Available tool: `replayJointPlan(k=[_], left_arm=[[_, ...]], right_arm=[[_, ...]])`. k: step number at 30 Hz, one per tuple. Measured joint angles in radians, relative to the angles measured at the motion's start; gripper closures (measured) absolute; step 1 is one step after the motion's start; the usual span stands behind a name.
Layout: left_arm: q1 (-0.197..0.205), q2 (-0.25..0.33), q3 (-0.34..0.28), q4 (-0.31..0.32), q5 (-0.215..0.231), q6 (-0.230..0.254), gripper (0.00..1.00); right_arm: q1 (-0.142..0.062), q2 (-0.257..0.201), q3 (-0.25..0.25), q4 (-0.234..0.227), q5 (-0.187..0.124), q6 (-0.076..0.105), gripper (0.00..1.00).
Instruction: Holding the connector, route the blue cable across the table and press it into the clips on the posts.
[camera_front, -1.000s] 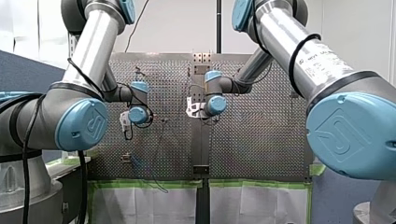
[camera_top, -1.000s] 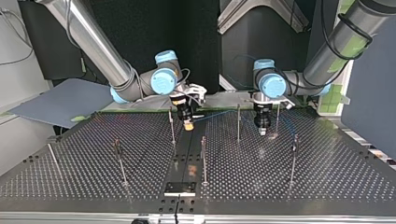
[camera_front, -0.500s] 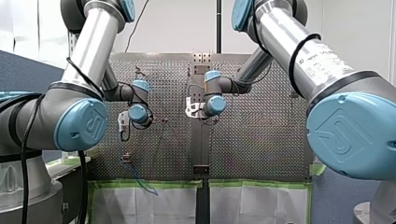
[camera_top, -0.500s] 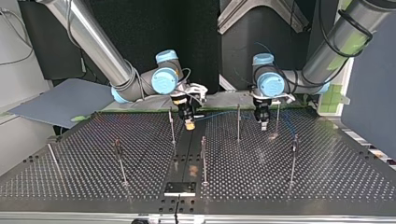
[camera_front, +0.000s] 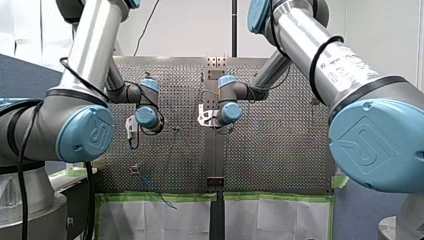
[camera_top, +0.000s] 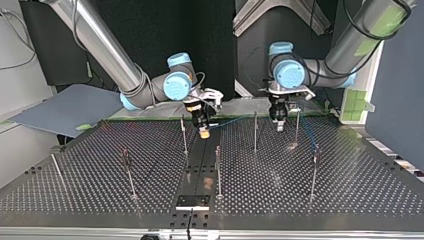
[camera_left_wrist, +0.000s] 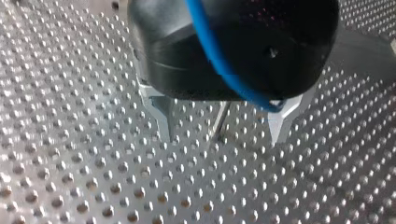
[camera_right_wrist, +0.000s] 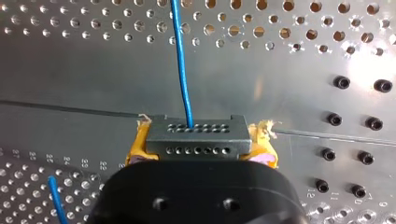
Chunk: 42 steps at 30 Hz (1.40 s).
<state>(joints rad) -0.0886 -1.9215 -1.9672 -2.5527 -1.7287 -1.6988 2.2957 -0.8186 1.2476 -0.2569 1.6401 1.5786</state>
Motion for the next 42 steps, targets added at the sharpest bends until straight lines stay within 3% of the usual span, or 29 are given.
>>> replayJointPlan(k=[11, 19, 26, 31, 42], left_arm=[[-0.057, 0.098, -0.098, -0.033, -0.024, 0.018, 0.0], [-0.11, 0.118, -0.127, -0.017, -0.024, 0.02, 0.0], [-0.169, 0.117, -0.109, 0.03, -0.048, -0.022, 0.0], [-0.209, 0.113, -0.085, 0.032, -0.052, -0.039, 0.0], [-0.231, 0.036, -0.009, 0.035, -0.057, -0.047, 0.0]], right_arm=[[0.004, 0.0, 0.0, 0.004, 0.0, -0.001, 1.0], [0.005, -0.001, 0.0, 0.005, 0.0, -0.004, 1.0], [0.004, -0.012, 0.0, 0.03, 0.0, -0.006, 1.0], [0.001, -0.028, 0.0, 0.06, -0.001, 0.004, 1.0], [-0.007, -0.04, 0.015, 0.099, -0.002, 0.025, 1.0]])
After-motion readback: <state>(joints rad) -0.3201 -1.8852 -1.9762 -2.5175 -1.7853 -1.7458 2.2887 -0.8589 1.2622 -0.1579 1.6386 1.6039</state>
